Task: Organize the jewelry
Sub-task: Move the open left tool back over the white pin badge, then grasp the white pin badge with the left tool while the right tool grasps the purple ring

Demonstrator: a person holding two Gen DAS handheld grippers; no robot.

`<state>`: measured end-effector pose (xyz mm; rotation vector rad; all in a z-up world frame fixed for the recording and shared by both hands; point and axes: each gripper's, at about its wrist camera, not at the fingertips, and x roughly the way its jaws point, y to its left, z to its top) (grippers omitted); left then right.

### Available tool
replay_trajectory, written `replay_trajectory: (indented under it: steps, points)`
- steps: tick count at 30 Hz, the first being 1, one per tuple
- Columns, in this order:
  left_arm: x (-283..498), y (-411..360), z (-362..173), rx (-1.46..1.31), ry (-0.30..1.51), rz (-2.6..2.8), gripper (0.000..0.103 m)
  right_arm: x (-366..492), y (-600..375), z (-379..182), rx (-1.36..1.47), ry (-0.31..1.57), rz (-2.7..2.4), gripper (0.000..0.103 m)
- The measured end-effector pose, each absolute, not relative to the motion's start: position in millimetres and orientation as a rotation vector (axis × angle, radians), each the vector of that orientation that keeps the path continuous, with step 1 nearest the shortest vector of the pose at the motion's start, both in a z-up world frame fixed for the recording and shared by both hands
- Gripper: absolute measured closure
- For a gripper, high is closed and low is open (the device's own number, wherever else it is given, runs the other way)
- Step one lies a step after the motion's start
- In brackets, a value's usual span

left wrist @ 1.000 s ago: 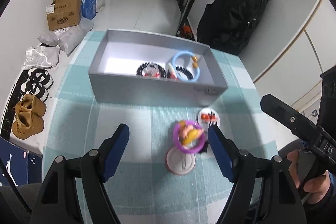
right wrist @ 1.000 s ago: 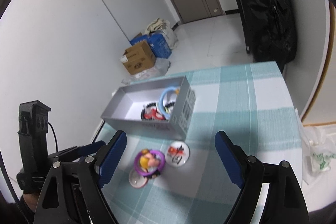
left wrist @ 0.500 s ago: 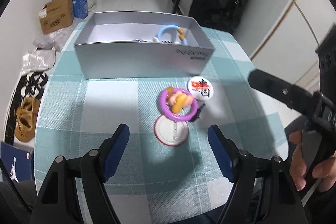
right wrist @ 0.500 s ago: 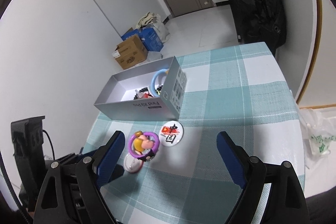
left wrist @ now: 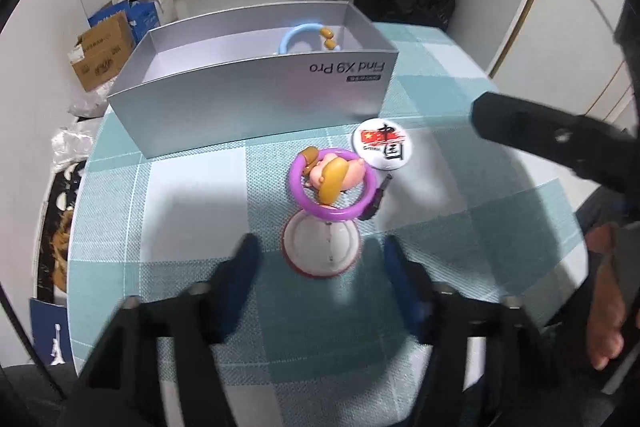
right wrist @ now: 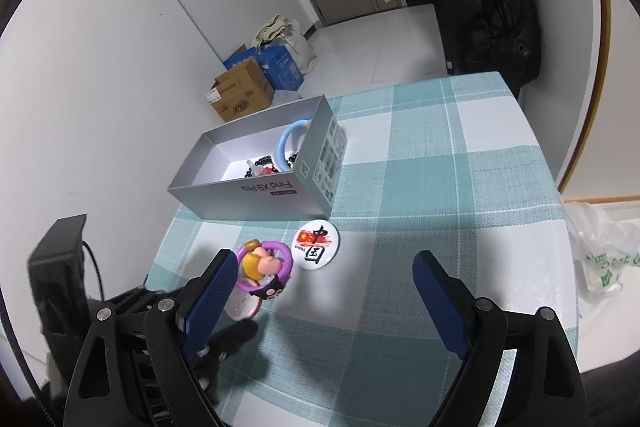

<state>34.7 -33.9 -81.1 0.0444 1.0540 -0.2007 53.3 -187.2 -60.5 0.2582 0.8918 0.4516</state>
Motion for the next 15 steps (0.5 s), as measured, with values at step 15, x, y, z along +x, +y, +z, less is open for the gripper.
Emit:
replay_trajectory:
  steps: [15]
  points:
    - [34.5, -36.6, -76.9, 0.036, 1.065, -0.263, 0.066, 55.6, -189.0, -63.6, 0.257, 0.905, 0.432, 0.014]
